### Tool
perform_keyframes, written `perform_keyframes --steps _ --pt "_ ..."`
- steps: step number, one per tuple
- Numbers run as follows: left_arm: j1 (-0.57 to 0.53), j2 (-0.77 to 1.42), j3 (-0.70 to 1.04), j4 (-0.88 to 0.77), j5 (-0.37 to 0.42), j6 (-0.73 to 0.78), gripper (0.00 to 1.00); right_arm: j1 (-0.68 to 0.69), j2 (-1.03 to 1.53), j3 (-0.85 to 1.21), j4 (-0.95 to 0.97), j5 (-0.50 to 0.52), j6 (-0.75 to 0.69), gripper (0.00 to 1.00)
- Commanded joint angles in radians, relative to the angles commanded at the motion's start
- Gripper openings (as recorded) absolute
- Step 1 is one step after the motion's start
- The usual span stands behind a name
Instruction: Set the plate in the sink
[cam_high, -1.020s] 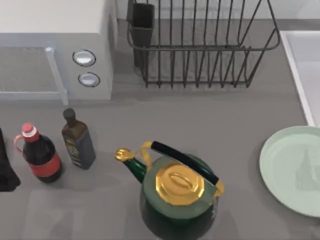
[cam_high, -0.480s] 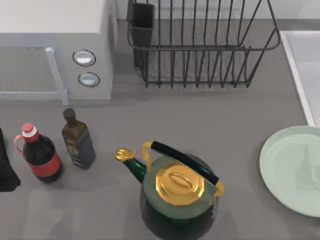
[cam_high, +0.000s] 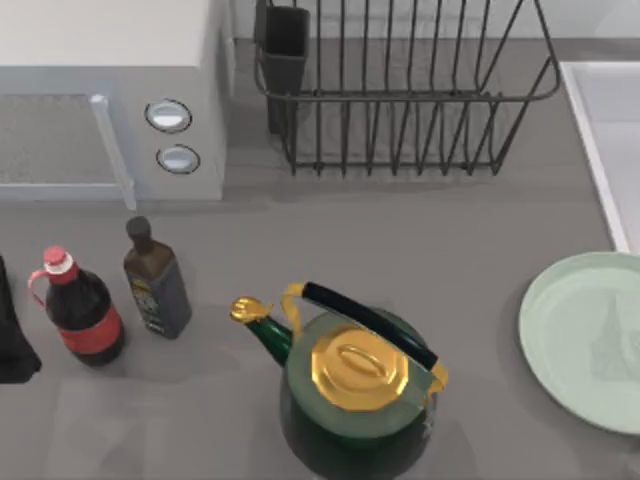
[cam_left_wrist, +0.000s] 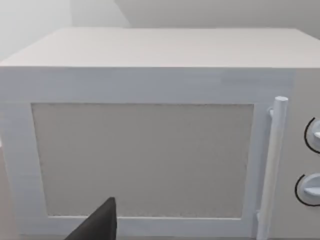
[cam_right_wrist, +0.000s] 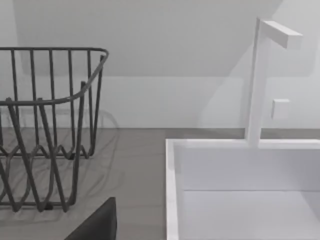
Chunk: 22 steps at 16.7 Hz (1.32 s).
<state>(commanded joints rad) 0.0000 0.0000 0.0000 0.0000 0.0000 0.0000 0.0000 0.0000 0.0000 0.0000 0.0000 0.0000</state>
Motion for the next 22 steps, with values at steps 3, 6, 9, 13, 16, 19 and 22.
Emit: perform_keyframes --steps 3,6,9,13,16,19,22 --pt "0.000 0.000 0.000 0.000 0.000 0.000 1.00 0.000 0.000 0.000 0.000 0.000 0.000 1.00" --pt "0.000 0.000 0.000 0.000 0.000 0.000 1.00 0.010 0.032 0.030 -0.025 0.000 0.010 1.00" --pt "0.000 0.000 0.000 0.000 0.000 0.000 1.00 0.046 0.158 0.139 -0.115 0.000 0.047 1.00" --pt "0.000 0.000 0.000 0.000 0.000 0.000 1.00 0.121 0.458 0.367 -0.305 0.000 0.125 1.00" --pt "0.000 0.000 0.000 0.000 0.000 0.000 1.00 0.188 0.744 0.572 -0.476 0.000 0.194 1.00" --pt "0.000 0.000 0.000 0.000 0.000 0.000 1.00 0.258 1.048 0.782 -0.651 0.000 0.266 1.00" --pt "0.000 0.000 0.000 0.000 0.000 0.000 1.00 0.322 1.336 0.978 -0.813 0.000 0.332 1.00"
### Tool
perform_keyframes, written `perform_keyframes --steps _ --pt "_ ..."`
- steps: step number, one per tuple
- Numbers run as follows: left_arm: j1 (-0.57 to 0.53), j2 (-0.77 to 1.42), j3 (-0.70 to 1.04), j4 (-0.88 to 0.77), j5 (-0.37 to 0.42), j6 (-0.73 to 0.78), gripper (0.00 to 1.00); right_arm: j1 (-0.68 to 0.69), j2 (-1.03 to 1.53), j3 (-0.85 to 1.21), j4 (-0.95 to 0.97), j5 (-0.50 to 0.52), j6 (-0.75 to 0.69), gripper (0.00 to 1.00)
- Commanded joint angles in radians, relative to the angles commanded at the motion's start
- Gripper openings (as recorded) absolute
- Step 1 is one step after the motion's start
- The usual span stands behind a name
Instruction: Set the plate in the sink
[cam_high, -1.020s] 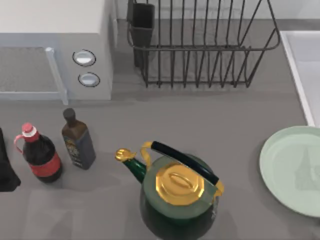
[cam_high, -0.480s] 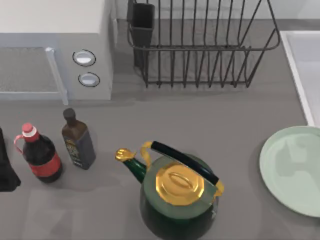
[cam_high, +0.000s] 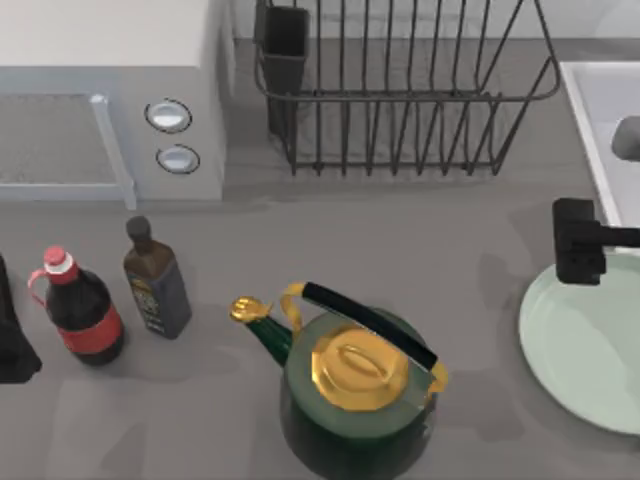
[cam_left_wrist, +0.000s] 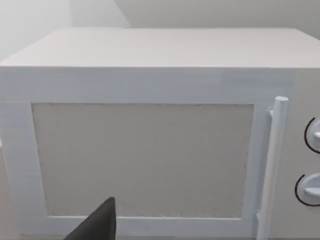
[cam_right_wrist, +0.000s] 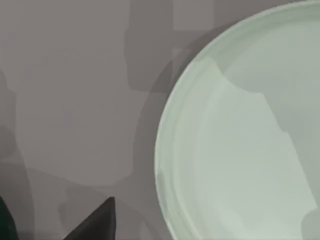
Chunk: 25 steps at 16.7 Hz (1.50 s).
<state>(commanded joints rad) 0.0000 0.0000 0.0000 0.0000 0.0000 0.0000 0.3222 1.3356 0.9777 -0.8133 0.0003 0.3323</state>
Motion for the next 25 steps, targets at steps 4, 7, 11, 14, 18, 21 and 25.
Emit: perform_keyframes --steps 4,7,11,14,18,21,25 --pt "0.000 0.000 0.000 0.000 0.000 0.000 1.00 0.067 0.299 0.204 -0.170 0.000 0.069 1.00" --pt "0.000 0.000 0.000 0.000 0.000 0.000 1.00 0.097 0.424 0.294 -0.245 0.000 0.100 1.00" --pt "0.000 0.000 0.000 0.000 0.000 0.000 1.00 0.104 0.453 0.316 -0.263 0.000 0.107 1.00" --pt "0.000 0.000 0.000 0.000 0.000 0.000 1.00 0.099 0.451 0.311 -0.258 0.000 0.106 1.00" --pt "0.000 0.000 0.000 0.000 0.000 0.000 1.00 0.101 0.501 0.243 -0.143 0.000 0.108 1.00" --pt "0.000 0.000 0.000 0.000 0.000 0.000 1.00 0.104 0.564 0.165 0.016 0.001 0.110 1.00" --pt "0.000 0.000 0.000 0.000 0.000 0.000 1.00 0.107 0.622 0.097 0.127 0.001 0.112 1.00"
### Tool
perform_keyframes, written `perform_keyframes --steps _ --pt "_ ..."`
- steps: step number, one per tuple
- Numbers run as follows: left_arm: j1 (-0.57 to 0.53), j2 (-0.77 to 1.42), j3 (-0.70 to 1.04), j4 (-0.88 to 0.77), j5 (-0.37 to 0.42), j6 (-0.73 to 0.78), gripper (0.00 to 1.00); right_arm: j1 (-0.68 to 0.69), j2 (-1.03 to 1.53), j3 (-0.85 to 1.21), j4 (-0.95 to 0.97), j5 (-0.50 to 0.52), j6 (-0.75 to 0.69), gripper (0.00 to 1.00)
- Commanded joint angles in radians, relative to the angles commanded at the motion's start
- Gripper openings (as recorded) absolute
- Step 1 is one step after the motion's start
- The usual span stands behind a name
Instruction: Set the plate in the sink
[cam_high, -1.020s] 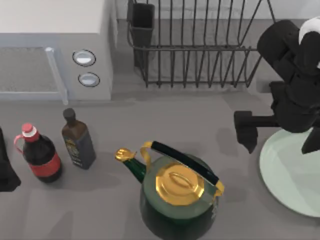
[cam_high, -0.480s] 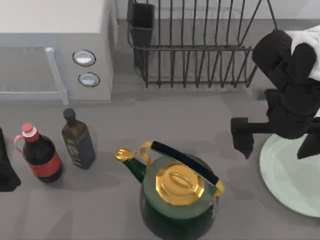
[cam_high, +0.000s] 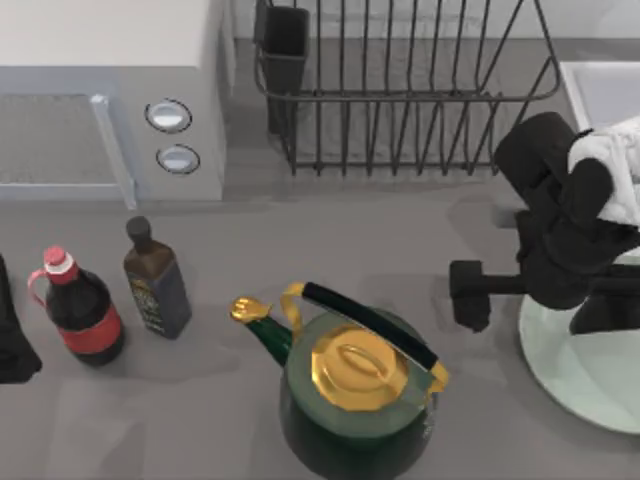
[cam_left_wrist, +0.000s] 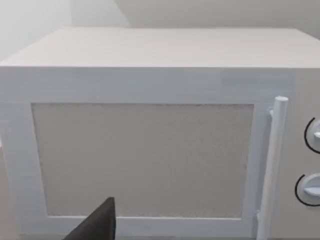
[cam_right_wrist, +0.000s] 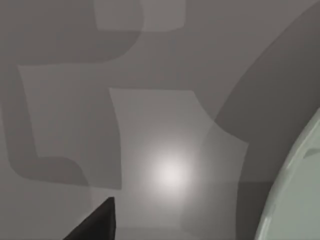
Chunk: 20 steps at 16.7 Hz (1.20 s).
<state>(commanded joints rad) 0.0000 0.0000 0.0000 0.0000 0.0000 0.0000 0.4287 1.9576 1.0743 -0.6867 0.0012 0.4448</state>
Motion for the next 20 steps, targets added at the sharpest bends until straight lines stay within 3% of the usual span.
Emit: perform_keyframes --steps 4,17,20 --pt "0.000 0.000 0.000 0.000 0.000 0.000 1.00 0.000 0.001 -0.001 0.002 0.000 0.000 1.00" --pt "0.000 0.000 0.000 0.000 0.000 0.000 1.00 0.000 0.001 -0.001 0.002 0.000 0.000 0.02" --pt "0.000 0.000 0.000 0.000 0.000 0.000 1.00 0.000 0.001 -0.001 0.002 0.000 0.000 0.00"
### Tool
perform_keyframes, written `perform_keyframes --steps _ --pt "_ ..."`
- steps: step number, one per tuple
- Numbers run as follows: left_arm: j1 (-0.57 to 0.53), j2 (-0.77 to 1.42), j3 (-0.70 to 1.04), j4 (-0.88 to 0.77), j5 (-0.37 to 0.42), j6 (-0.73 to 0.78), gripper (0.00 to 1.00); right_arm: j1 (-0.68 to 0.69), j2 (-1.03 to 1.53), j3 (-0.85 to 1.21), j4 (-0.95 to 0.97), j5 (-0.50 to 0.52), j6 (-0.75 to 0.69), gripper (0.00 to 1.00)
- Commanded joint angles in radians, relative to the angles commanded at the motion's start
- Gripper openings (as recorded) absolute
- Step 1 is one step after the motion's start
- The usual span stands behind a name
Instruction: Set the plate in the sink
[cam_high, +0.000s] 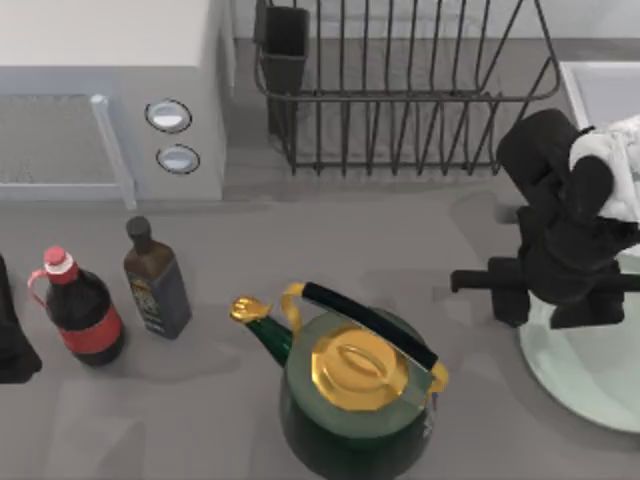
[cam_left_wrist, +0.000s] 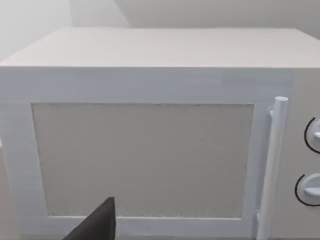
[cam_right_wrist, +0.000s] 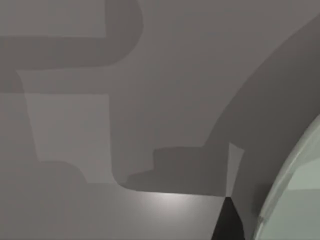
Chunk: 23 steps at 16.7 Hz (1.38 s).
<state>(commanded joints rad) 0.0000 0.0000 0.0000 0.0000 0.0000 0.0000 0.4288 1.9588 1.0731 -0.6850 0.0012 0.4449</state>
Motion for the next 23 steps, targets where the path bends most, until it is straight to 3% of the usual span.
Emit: perform_keyframes --steps 10,23 --pt "0.000 0.000 0.000 0.000 0.000 0.000 1.00 -0.012 -0.067 0.096 -0.066 0.009 -0.002 0.00" --pt "0.000 0.000 0.000 0.000 0.000 0.000 1.00 -0.022 -0.096 0.954 -0.957 0.008 -0.012 0.00"
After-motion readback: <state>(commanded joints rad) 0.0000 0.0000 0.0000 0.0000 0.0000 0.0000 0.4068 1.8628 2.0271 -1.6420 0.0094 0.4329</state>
